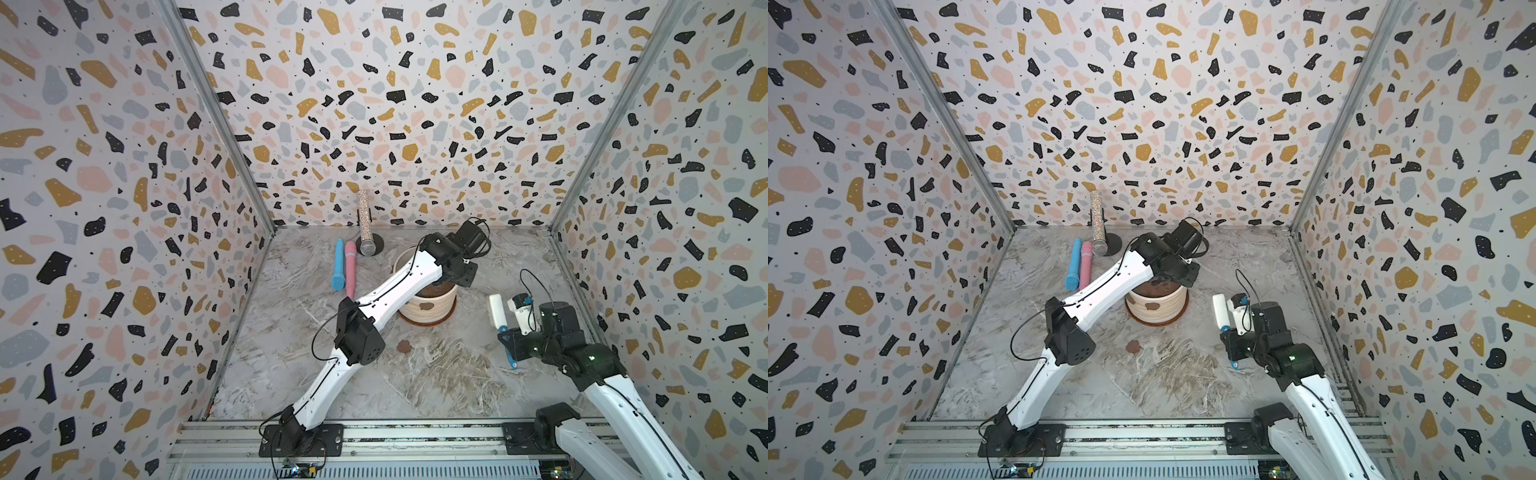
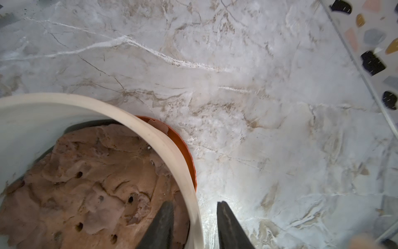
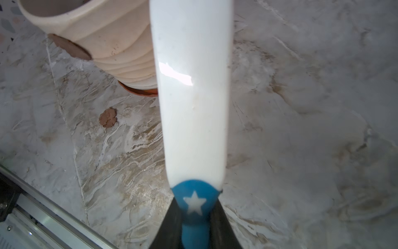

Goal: Scrub the dried mud off the ceramic pot
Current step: Rotate the pot on the tray, then brush off the soil from the pot.

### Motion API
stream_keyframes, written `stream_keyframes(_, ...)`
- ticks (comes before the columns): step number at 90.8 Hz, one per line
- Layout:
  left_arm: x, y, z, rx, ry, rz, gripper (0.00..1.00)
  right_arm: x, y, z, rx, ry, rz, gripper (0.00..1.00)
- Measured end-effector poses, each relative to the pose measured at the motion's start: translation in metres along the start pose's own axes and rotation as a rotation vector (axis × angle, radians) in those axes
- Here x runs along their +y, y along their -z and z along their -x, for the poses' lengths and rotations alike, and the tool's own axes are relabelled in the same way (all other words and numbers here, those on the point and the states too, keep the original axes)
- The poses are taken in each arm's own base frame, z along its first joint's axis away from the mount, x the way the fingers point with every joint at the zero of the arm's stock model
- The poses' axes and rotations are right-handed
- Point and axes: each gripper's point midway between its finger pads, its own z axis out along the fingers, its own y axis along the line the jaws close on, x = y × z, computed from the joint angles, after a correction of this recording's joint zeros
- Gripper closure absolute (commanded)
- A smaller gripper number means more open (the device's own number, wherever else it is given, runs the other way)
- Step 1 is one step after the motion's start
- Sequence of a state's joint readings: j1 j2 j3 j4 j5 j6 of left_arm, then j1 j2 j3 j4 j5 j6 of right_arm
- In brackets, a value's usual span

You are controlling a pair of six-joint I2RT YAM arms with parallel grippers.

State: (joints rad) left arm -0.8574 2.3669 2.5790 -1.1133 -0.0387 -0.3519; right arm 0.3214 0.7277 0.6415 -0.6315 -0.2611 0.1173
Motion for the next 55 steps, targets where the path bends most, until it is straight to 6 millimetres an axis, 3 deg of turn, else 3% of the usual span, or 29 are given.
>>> stream_keyframes(13,0.026,0.038,0.010,-0.026,0.042,-0.068,0.46,0.019,-0.039,0.001,-0.091,0.263,0.042,1.00)
stream_keyframes(27,0.072,0.112,0.009,-0.102,0.076,-0.101,0.39,0.030,-0.076,0.020,-0.202,0.516,0.003,1.00)
stream_keyframes(43,0.116,0.177,-0.025,-0.163,0.103,-0.078,0.37,0.037,-0.106,0.034,-0.311,0.773,-0.086,1.00)
stream_keyframes(55,0.136,0.189,-0.066,-0.154,0.105,-0.048,0.34,0.040,-0.120,0.044,-0.372,0.909,-0.157,1.00)
